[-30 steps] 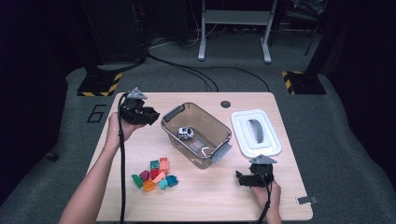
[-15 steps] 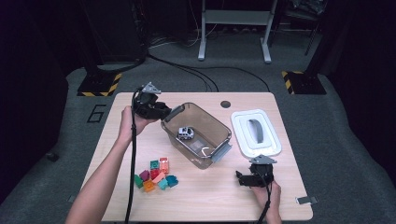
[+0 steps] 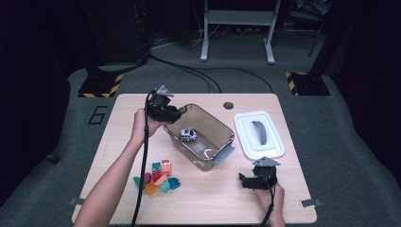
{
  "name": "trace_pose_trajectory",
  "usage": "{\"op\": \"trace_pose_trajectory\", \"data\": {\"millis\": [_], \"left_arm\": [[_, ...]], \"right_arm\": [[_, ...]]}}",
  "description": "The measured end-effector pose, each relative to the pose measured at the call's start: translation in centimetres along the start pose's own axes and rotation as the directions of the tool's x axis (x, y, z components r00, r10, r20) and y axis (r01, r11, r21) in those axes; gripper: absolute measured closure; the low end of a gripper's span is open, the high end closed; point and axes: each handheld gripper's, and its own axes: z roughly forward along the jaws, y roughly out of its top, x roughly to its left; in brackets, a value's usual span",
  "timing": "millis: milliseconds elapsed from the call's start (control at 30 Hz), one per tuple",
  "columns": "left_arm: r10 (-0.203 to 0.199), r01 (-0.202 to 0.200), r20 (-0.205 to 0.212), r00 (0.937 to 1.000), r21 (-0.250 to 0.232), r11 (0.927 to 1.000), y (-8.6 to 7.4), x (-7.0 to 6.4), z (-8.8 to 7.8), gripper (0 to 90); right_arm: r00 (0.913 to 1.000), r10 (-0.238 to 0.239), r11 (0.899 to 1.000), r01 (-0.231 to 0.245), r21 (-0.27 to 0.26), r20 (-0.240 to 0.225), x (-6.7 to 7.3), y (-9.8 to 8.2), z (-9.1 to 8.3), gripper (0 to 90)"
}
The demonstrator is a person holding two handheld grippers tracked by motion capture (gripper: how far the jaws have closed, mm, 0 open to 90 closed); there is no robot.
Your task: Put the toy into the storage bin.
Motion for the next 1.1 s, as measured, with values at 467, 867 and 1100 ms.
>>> {"op": "trace_pose_trajectory", "data": {"millis": [467, 867, 1100], "left_arm": [[-0.018, 0.016, 0.021, 0.9996, 0.082, 0.9965, -2.1, -0.5, 2.1, 58.8], [-0.015, 0.011, 0.041, 0.9991, 0.101, 0.9948, -2.5, -0.6, 2.5, 51.2], [-0.017, 0.014, 0.041, 0.999, 0.063, 0.9979, -2.6, -1.0, 0.3, 35.8]], "right_arm": [[1.0, -0.001, 1.0, 0.001, 0.001, 0.0, 0.0, 0.0, 0.0, 7.5], [1.0, 0.001, 1.0, -0.001, 0.001, 0.001, 0.0, 0.0, 0.0, 7.5], [1.0, 0.0, 1.0, 0.0, 0.0, 0.0, 0.0, 0.0, 0.0, 7.5]]}}
